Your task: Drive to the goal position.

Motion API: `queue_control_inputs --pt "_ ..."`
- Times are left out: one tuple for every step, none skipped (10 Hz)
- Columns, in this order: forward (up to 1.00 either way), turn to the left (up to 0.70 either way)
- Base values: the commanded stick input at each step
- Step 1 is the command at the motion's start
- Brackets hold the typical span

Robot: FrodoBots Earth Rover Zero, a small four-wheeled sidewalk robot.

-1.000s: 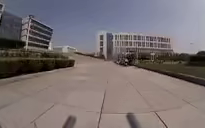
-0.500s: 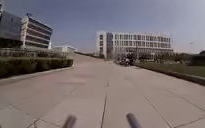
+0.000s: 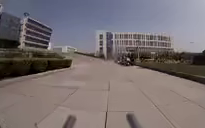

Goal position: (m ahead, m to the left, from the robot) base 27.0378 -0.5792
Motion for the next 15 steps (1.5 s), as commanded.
queue_control_inputs --pt "0.70 0.00" --pt "0.70 0.00" --pt "0.70 0.00" --pt "0.70 0.00" --pt "0.70 0.00" --pt "0.70 0.00" --pt "0.70 0.00" --pt "0.70 0.00" --pt "0.70 0.00" --pt "0.70 0.00" --pt "0.70 0.00" --pt "0.70 0.00" --pt "0.70 0.00" --pt "0.70 0.00" --pt "0.70 0.00"
